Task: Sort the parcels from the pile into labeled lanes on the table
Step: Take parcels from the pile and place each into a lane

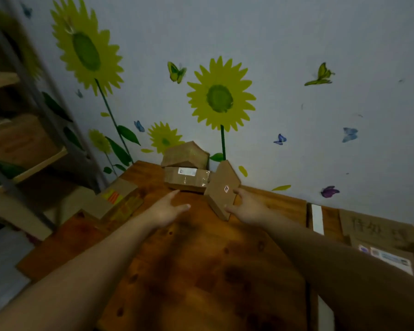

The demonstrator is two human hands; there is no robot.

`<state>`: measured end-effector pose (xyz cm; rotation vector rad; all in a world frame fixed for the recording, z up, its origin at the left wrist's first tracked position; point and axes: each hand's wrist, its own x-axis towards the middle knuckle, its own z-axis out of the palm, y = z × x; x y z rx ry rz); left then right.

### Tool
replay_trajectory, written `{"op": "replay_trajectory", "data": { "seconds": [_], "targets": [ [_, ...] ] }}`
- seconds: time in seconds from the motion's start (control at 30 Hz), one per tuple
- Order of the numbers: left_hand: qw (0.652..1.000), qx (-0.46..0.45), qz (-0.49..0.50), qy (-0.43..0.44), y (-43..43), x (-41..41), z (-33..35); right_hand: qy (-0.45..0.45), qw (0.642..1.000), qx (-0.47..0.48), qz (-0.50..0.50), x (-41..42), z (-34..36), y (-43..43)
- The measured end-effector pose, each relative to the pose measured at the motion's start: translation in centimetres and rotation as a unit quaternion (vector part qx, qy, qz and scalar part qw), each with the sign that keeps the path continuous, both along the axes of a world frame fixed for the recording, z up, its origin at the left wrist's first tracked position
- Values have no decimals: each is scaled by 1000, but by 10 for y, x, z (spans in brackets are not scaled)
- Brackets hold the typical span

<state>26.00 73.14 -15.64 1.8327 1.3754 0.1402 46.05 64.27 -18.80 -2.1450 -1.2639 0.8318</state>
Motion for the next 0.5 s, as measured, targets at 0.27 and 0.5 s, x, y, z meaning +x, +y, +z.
{"op": "replay_trajectory", "data": {
  "seconds": [0.27, 0.5],
  "targets": [
    [991, -103, -56, -58, 101, 63, -63, 2, 994, -64, -86, 1, -56, 69],
    [955, -253, -73, -137, 147, 103, -110, 60, 987, -29, -146, -6, -87, 113]
  ]
}}
